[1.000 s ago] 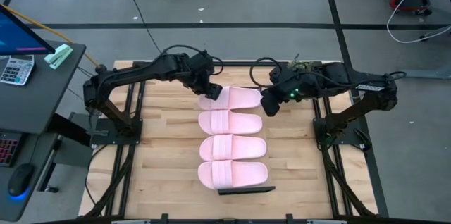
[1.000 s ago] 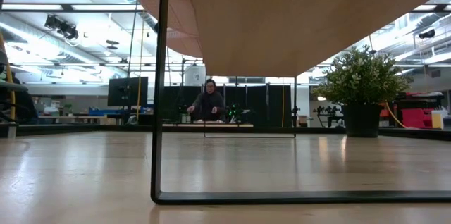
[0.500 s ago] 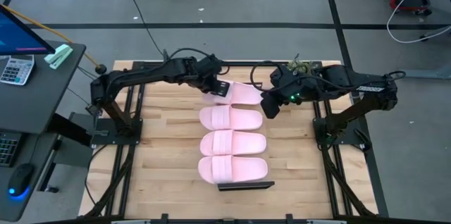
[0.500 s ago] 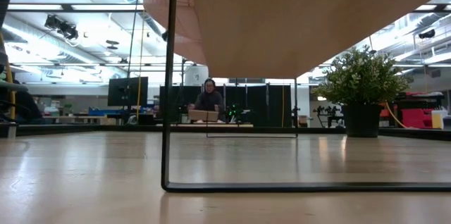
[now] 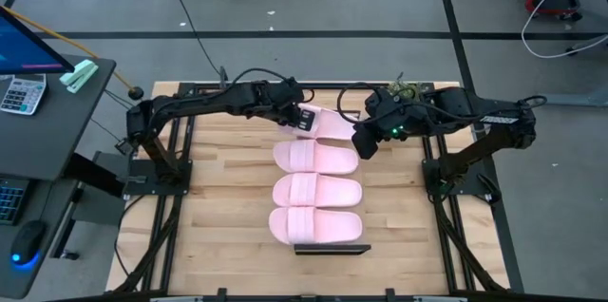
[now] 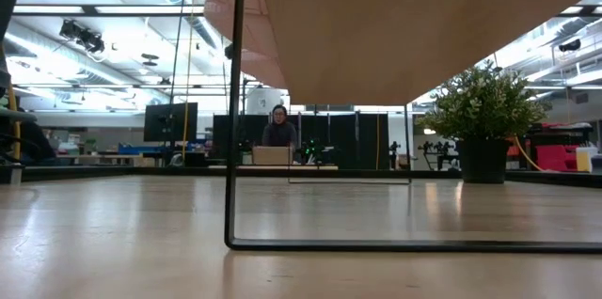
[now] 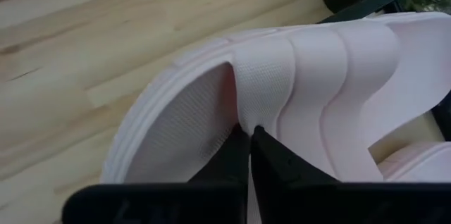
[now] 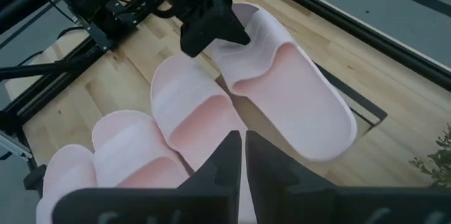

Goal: Pick and place slides into the shelf
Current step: Put the pink slipper on the shelf

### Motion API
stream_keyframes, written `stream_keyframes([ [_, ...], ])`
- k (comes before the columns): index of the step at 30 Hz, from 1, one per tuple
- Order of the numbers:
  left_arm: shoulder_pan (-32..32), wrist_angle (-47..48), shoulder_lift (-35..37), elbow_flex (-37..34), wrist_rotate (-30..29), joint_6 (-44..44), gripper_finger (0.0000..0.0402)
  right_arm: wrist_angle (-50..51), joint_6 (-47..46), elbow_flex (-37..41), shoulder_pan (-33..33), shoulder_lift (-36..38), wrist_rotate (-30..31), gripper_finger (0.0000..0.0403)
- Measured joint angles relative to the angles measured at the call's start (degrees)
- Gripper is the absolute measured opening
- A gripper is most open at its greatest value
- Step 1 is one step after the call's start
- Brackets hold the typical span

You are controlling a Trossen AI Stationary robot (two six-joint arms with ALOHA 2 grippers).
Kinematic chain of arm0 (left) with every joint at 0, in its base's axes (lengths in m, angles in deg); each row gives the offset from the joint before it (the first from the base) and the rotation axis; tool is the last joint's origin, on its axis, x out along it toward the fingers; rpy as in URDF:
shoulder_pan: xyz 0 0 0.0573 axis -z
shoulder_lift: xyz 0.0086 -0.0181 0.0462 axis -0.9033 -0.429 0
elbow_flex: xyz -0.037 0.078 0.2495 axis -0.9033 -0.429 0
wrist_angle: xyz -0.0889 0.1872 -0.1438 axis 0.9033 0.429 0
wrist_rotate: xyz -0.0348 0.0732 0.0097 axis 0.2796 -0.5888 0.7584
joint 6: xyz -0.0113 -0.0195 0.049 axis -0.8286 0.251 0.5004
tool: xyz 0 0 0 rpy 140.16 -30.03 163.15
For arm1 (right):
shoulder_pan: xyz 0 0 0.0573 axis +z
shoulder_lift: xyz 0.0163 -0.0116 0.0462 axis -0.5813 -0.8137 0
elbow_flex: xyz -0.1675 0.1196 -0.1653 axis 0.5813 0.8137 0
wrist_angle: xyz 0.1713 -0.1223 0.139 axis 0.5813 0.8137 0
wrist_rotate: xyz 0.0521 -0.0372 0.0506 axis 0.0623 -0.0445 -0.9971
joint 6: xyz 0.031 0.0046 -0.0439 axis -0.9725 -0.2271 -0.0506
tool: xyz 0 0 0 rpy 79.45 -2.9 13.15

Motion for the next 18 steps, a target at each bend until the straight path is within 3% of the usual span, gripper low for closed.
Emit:
stream_keyframes([
  [18,-2.3,1.5,2.3,-0.2,-0.5,3.9,0.0005,1.3,0.3,0.0,-0.2,0.0,0.0,0.0029],
])
